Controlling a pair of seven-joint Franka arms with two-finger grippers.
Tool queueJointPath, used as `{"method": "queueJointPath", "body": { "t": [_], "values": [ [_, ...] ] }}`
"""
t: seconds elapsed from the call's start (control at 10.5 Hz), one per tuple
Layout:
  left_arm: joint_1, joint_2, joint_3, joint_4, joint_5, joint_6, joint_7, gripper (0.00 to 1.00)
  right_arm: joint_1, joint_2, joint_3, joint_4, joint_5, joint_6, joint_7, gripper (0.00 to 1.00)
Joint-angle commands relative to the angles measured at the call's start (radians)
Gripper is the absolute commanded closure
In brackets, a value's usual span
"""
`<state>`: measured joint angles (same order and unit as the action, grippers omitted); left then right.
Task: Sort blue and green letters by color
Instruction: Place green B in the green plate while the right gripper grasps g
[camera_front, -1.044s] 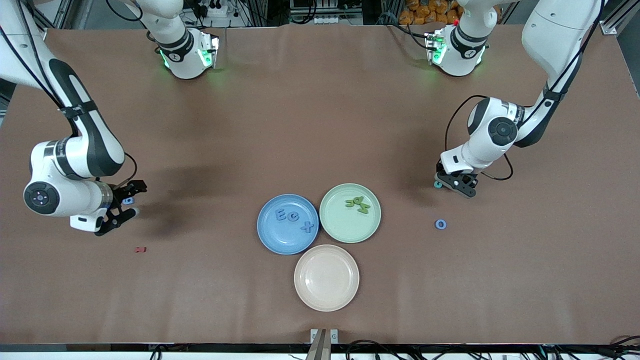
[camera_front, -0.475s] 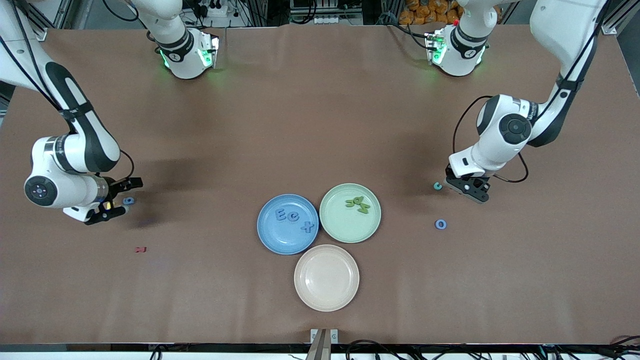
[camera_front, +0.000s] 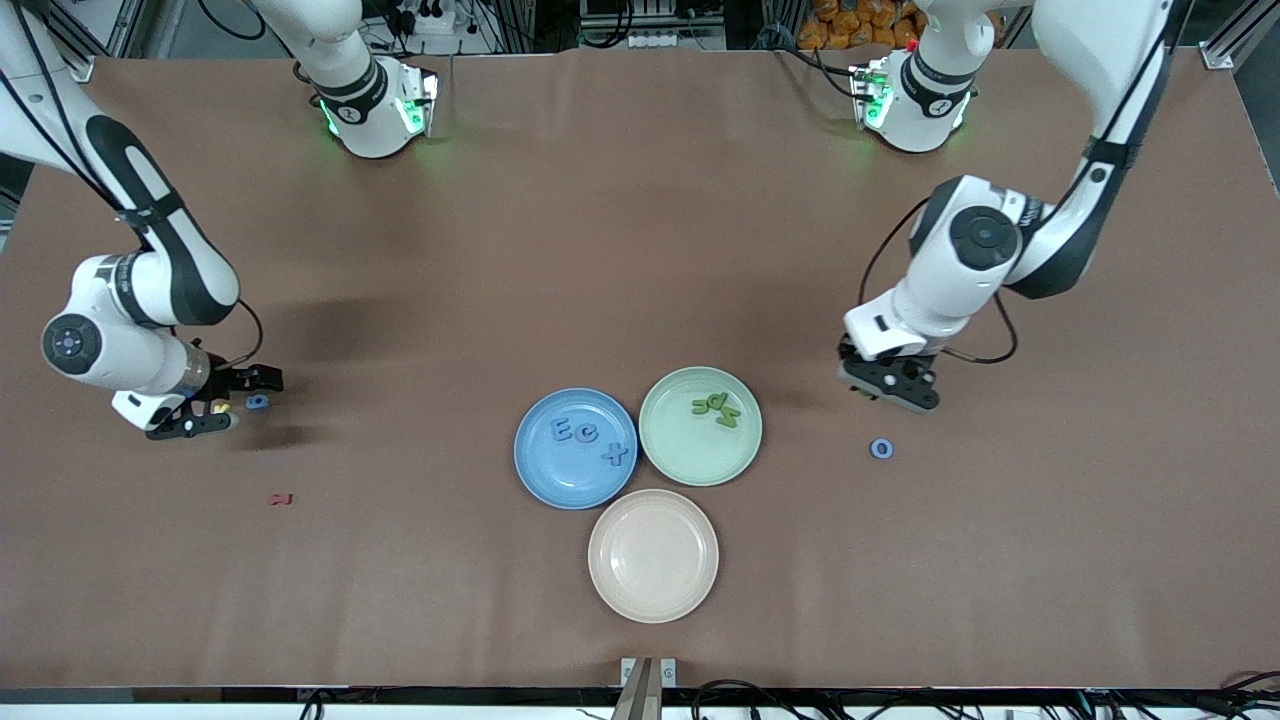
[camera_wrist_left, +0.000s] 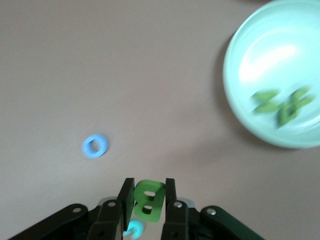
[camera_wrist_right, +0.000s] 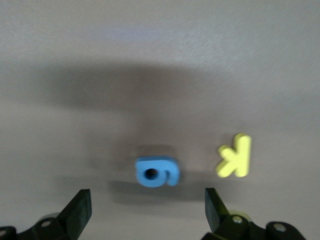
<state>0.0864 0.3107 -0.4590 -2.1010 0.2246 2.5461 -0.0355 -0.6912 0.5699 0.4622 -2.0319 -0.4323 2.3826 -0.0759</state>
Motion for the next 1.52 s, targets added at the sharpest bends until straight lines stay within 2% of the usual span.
{"method": "queueJointPath", "body": {
  "t": [0.0, 0.28, 0.47, 0.66, 0.95, 1.04, 1.14, 1.23, 1.33, 1.42],
  "values": [
    [-0.112, 0.155, -0.001, 0.201, -0.018, -0.02, -0.196, 1.0, 0.012, -0.07, 0.018, -0.082, -0.016, 0.033, 0.122, 0.0],
    [-0.181, 0.276, 0.003, 0.329, -0.007, -0.02, -0.305, 1.0, -0.002, -0.055, 0.013, -0.082, -0.055, 0.102, 0.117, 0.0],
    [-0.215, 0.344, 0.006, 0.4, -0.007, -0.02, -0.325, 0.92, -0.013, -0.042, 0.012, -0.082, -0.062, 0.131, 0.117, 0.0],
    [-0.269, 0.347, 0.011, 0.411, -0.007, -0.02, -0.375, 0.86, -0.017, -0.01, 0.004, -0.082, -0.063, 0.196, 0.117, 0.0],
    [-0.294, 0.344, 0.017, 0.414, -0.005, -0.021, -0.389, 0.34, -0.017, -0.005, 0.0, -0.08, -0.066, 0.198, 0.119, 0.0],
    [-0.29, 0.337, 0.025, 0.415, 0.008, -0.023, -0.38, 0.0, -0.021, 0.001, -0.002, -0.079, -0.066, 0.198, 0.119, 0.0],
    [-0.272, 0.323, 0.04, 0.418, 0.031, -0.023, -0.379, 0.0, -0.021, 0.004, -0.004, -0.079, -0.066, 0.196, 0.119, 0.0],
    [-0.261, 0.303, 0.048, 0.418, 0.033, -0.038, -0.382, 0.0, -0.021, 0.005, -0.004, -0.076, -0.066, 0.196, 0.111, 0.33],
    [-0.257, 0.231, 0.066, 0.427, 0.038, -0.116, -0.377, 0.0, -0.019, 0.005, -0.004, -0.076, -0.066, 0.196, 0.11, 0.99],
    [-0.257, 0.179, 0.069, 0.467, 0.042, -0.226, -0.377, 0.0, -0.021, 0.005, -0.002, -0.076, -0.066, 0.196, 0.11, 1.0]
  ]
}}
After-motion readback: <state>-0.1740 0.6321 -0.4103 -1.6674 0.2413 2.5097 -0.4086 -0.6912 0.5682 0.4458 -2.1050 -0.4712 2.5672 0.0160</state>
